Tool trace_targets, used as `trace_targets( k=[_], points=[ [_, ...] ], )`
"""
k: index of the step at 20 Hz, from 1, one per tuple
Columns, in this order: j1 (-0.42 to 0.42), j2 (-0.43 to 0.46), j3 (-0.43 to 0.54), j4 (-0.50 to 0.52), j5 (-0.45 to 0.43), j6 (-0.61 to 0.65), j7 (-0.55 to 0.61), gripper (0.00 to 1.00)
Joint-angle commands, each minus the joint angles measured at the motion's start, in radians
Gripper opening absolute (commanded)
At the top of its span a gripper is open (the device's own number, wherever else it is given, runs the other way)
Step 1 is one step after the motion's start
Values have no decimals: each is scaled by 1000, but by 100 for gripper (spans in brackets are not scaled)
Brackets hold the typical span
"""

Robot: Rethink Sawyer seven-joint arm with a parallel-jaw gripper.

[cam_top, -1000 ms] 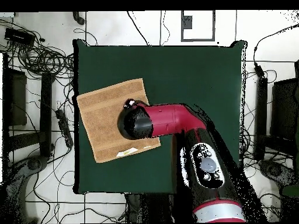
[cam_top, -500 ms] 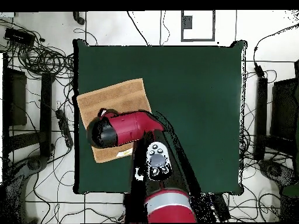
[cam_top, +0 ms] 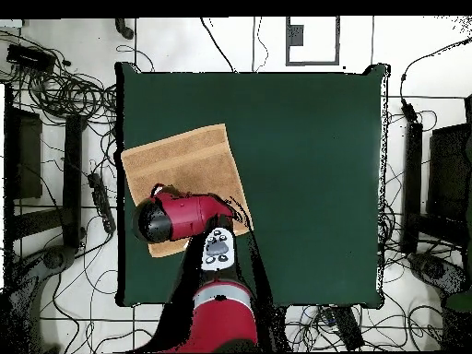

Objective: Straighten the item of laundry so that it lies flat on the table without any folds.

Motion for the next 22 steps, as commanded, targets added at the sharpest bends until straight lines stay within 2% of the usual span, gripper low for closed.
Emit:
trace_targets(
  k=[1, 9, 15, 18, 19, 22],
  points=[
    [25, 159, -56, -5, 148, -152, 299, 100],
    [8, 184, -48, -1, 191, -205, 252, 100],
    [-53, 127, -26, 29, 130, -164, 168, 100],
    [-49, 121, -34, 36, 134, -162, 176, 100],
    [-46, 120, -39, 37, 136, -161, 178, 0],
    [-51, 116, -32, 44, 141, -155, 181, 0]
  ],
)
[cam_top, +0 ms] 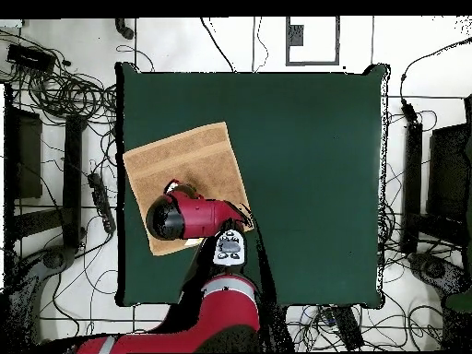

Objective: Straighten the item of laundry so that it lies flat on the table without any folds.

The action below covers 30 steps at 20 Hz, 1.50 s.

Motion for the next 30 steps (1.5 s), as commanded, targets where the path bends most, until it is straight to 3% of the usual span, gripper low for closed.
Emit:
trace_targets(
  k=[1, 12, 16, 19, 24, 25, 30],
  points=[
    [-41, 57, 14, 36, 21, -64, 148, 0],
    [-14, 23, -11, 100, 35, -77, 192, 0],
    [3, -116, -43, 242, 27, -56, 220, 0],
    [-30, -212, -29, 384, -4, -91, 226, 0],
    [-98, -253, -16, 535, -93, -214, 193, 0],
    [-109, -249, -20, 557, -111, -257, 178, 100],
    [-179, -208, -41, 611, -246, -437, 159, 100]
  ],
)
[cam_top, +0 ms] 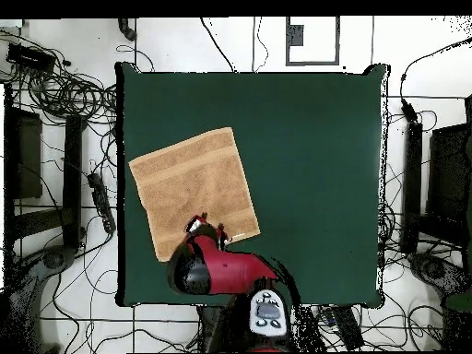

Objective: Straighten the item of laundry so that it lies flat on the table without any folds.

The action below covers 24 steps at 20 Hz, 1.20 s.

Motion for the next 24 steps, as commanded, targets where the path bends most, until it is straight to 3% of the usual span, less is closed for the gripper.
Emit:
trace_targets(
  k=[1, 2, 6, 10, 16, 24],
  points=[
    [-88, 52, -28, 227, -180, -289, 159, 100],
    [-114, 73, -31, 229, -212, -329, 158, 100],
    [-175, 337, -58, 120, -257, -565, 178, 100],
    [-212, 512, -31, -38, -256, -628, 141, 100],
    [-234, 568, -3, -92, -255, -630, 105, 100],
    [-268, 572, 21, -138, -287, -601, 89, 100]
  ],
)
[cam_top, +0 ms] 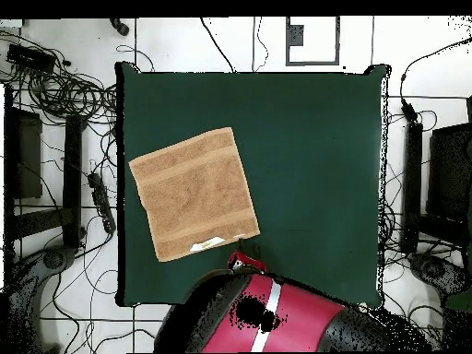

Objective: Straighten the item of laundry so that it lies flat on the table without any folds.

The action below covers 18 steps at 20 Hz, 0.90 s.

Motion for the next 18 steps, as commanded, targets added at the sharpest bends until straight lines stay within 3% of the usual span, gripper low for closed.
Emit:
trace_targets(
  k=[1, 8, 18],
  points=[
    [-8, 177, 116, -223, 59, 222, 88, 100],
    [-4, 74, 107, -174, 64, 271, 78, 100],
    [-37, -86, 188, -140, 76, 411, 120, 100]
  ],
)
